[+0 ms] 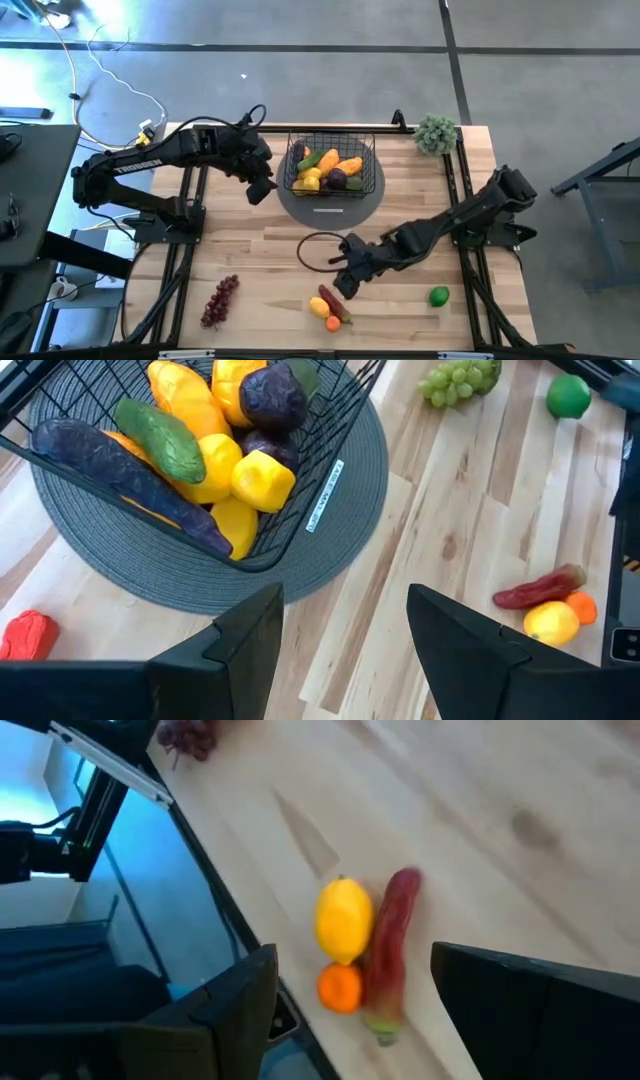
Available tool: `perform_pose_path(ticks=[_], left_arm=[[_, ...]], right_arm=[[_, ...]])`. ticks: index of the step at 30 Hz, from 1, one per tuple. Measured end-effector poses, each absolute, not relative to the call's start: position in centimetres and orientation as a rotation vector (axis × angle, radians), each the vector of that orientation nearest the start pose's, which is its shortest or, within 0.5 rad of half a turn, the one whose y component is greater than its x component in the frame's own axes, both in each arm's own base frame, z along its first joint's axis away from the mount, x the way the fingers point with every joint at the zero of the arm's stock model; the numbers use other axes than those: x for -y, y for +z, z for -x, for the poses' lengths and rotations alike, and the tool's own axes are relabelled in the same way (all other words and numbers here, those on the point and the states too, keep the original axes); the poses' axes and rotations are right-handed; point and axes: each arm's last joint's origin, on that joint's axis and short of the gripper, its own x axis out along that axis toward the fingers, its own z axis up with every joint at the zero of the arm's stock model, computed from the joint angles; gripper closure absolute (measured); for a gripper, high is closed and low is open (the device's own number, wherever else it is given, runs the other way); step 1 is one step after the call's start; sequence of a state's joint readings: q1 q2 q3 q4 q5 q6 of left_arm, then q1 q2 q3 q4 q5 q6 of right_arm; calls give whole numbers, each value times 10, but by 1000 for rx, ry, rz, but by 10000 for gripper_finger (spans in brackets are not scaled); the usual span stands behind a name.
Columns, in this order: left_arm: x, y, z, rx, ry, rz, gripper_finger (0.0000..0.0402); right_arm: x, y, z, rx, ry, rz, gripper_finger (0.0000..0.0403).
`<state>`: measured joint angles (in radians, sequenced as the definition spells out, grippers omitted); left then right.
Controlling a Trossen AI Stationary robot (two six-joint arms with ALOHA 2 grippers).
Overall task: Build produce basket
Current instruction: Put the red chili pepper into the black wire basket
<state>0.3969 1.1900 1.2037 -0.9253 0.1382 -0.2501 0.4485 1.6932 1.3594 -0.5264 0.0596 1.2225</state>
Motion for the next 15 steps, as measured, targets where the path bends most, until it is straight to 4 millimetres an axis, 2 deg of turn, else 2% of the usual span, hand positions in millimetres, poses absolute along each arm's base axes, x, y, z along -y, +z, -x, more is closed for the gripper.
perform_pose_path(ticks=[7,15], left_arm=[[-83,336,-209,-851,353,473,200],[-84,336,-209,-851,355,474,200]], right_arm=[[-173,247,-339,-993,-182,-986,157],[-178,226,-347,-1035,-215,-996,157]])
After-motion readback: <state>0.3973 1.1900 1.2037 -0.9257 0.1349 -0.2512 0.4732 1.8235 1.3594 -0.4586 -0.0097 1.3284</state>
